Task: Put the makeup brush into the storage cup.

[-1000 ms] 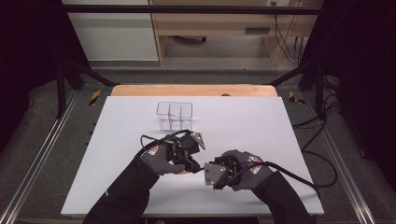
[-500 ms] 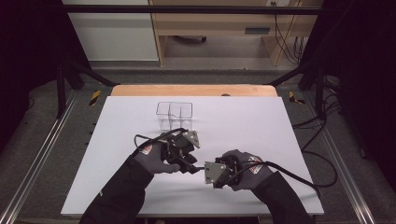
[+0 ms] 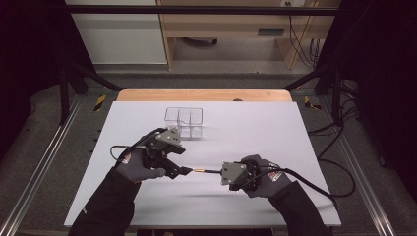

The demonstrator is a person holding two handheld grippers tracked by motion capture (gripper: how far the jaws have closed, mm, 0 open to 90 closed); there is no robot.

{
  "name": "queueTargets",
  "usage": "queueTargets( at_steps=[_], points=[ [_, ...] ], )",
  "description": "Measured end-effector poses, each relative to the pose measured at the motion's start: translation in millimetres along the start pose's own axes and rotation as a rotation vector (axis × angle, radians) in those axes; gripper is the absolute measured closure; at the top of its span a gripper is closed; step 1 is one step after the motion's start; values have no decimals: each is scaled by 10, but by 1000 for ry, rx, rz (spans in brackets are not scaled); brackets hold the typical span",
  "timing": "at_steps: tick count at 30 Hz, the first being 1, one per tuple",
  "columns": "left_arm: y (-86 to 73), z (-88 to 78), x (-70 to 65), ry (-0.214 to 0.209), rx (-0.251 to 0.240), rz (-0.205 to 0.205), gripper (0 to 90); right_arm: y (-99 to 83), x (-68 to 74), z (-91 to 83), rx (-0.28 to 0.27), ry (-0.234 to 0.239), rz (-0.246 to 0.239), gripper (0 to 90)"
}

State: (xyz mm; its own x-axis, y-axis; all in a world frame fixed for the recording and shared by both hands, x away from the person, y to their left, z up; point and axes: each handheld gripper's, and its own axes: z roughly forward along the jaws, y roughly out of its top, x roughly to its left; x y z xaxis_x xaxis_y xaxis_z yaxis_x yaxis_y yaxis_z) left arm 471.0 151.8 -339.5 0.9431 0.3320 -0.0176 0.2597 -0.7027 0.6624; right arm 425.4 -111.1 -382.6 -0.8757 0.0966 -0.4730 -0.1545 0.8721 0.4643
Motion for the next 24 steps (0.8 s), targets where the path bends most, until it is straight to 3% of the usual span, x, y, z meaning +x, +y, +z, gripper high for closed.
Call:
queueTargets(
  at_steps=[4,11,24],
  points=[
    [-136,-79,32,40,-64,-28,233,-62,-20,-13,-16,-4,52,845],
    [-362,-155,88,103,-193,-124,194,-203,-69,-20,-39,-18,136,845],
    [-566,-85,80,197,-359,-233,158,-367,-63,-16,-146,-33,299,845]
  ],
)
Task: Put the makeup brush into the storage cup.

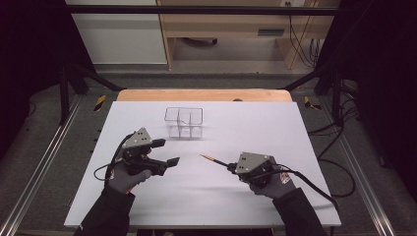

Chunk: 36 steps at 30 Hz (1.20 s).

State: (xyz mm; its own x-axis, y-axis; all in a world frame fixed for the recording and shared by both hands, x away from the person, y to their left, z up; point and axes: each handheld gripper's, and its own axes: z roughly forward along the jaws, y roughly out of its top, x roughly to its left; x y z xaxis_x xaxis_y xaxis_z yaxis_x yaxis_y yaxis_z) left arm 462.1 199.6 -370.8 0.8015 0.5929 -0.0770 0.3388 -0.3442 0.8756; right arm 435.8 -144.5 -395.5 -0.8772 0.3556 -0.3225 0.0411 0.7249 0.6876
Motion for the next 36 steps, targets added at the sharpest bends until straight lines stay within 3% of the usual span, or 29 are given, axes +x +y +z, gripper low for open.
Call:
queueTargets(
  at_steps=[7,14,20,36],
  points=[
    [-91,86,-20,34,-16,-34,150,-84,1,40,-34,-8,77,845],
    [-186,166,-53,69,-70,-79,151,-92,15,104,-71,-13,133,845],
    [-248,178,-77,84,-114,-113,151,-99,34,156,-80,-7,155,845],
    [-327,304,-253,109,-166,-130,139,-133,39,192,-116,-39,280,844]
  ],
)
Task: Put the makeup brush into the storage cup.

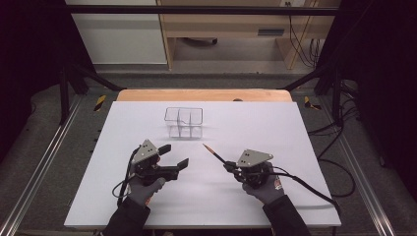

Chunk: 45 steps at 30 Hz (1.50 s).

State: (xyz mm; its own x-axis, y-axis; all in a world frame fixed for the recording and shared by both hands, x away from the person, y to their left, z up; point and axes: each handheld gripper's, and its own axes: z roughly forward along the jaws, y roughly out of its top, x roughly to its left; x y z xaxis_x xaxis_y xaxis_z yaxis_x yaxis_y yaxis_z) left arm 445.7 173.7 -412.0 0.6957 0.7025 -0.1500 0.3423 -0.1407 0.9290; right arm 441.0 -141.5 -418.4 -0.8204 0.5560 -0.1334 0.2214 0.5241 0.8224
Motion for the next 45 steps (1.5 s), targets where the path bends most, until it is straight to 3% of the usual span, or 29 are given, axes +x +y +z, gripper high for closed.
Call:
queueTargets(
  at_steps=[10,18,37,45],
  points=[
    [-4,41,-92,1,-43,-20,128,6,25,37,-29,14,65,844],
    [15,70,-147,-31,-69,-53,128,14,43,56,-70,17,114,844],
    [69,267,-300,-70,-128,-147,145,29,71,53,-120,-5,131,845],
    [115,371,-381,-100,-140,-162,154,33,72,46,-129,-6,135,844]
  ],
)
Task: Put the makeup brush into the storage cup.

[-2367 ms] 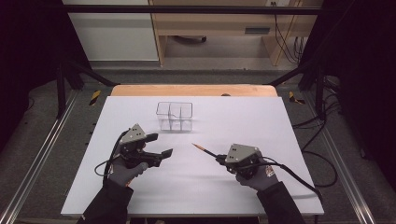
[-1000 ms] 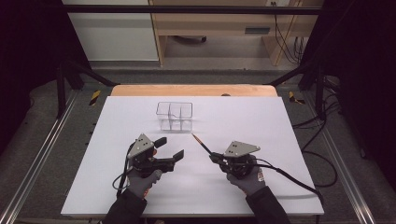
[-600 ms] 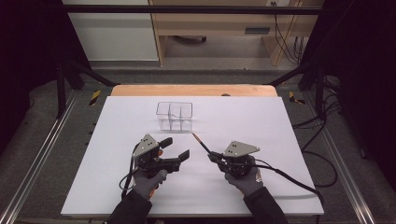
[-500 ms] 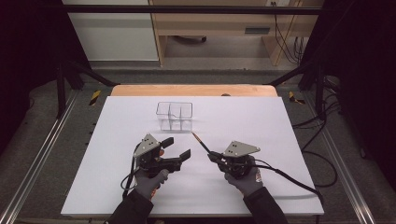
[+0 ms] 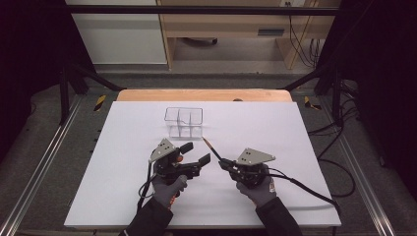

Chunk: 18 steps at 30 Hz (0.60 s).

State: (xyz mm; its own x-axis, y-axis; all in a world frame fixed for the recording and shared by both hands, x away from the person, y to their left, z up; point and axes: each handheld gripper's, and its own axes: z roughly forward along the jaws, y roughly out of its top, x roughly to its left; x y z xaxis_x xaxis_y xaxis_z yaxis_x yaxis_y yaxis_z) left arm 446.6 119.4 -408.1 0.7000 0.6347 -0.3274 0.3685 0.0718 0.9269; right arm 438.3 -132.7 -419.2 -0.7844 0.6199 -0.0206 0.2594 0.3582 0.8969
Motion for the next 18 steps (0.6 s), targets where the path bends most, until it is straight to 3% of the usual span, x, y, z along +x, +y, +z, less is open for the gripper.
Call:
queueTargets(
  at_steps=[18],
  points=[
    [-34,152,-52,-12,-41,-57,207,-6,10,11,-6,0,5,844]
  ],
)
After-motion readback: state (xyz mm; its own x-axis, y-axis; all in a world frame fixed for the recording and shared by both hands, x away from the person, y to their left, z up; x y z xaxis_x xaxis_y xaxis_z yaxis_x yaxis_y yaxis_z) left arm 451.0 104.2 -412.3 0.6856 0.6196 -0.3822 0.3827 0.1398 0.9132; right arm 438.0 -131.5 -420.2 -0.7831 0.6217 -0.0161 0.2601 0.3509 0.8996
